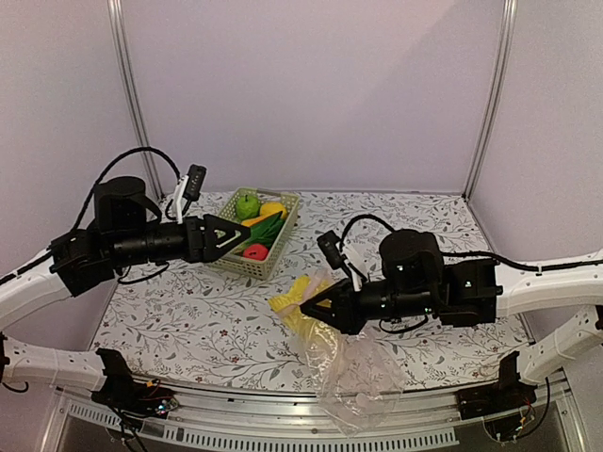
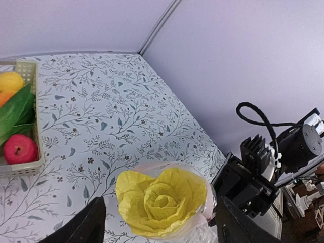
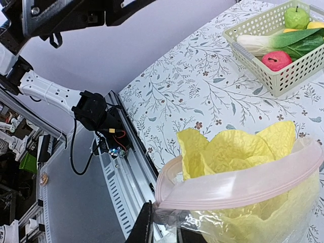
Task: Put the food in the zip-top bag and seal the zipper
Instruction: Adjust the zipper food storage bag at the center of the board.
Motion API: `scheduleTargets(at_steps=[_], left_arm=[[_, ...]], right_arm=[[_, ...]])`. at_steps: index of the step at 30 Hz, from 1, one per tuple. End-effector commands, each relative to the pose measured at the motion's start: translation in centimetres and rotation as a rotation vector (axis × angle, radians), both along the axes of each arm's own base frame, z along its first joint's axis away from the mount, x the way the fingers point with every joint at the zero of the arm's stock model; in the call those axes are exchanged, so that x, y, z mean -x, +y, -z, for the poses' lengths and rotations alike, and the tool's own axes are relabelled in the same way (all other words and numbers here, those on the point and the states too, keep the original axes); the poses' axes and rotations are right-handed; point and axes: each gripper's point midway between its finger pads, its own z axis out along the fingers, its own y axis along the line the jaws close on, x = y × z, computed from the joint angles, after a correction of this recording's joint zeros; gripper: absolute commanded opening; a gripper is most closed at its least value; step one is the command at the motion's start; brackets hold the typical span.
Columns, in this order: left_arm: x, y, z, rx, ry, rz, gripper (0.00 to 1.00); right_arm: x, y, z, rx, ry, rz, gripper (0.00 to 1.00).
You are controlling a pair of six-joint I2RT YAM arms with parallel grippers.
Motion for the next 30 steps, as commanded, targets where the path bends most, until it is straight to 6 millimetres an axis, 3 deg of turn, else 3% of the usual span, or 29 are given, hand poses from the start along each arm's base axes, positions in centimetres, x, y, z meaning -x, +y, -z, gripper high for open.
scheduleTargets(at_steps=[1,5,8,11,16,19,23,30], left_arm=[[0.4,2.6,4.5,-0.083,0.166,-0.072,0.73],[0.5,3.4,4.8,-0.055,0.188,-0.097,0.72],[0.2,3.7,4.9,-0.020,0.203,-0.113,0.71],[0.1,3.5,5.1,0.020,0.219,-0.112,0.69],[-0.1,3.1,6.5,0.032,0.255,-0.113,0.68],[-0.2,2.5,7.5,0.036,0.284,-0.099,0.68],[-0.4,1.6,8.2,0.045,0.311,-0.070,0.67],[-0.7,0.3,9.4,-0.010,0.341,-0.030,0.64]], right_arm=[[-0.8,1.4,-6.4,-0.159,-0.068,-0.058,0.00],[-0.5,1.6,-10.6,-0.234,-0.130,-0.138,0.00],[-0.2,1.6,-11.7,-0.254,-0.153,-0.170,0.00],[-0.7,1.4,-9.8,-0.216,-0.148,-0.149,0.00],[-1.0,1.1,-3.5,-0.128,-0.050,-0.108,0.00],[-0.9,1.0,-1.1,-0.127,0.015,-0.091,0.00],[-0.6,0.9,0.4,-0.131,0.069,-0.086,0.00],[-0.5,0.9,0.2,-0.137,0.071,-0.089,0.00]])
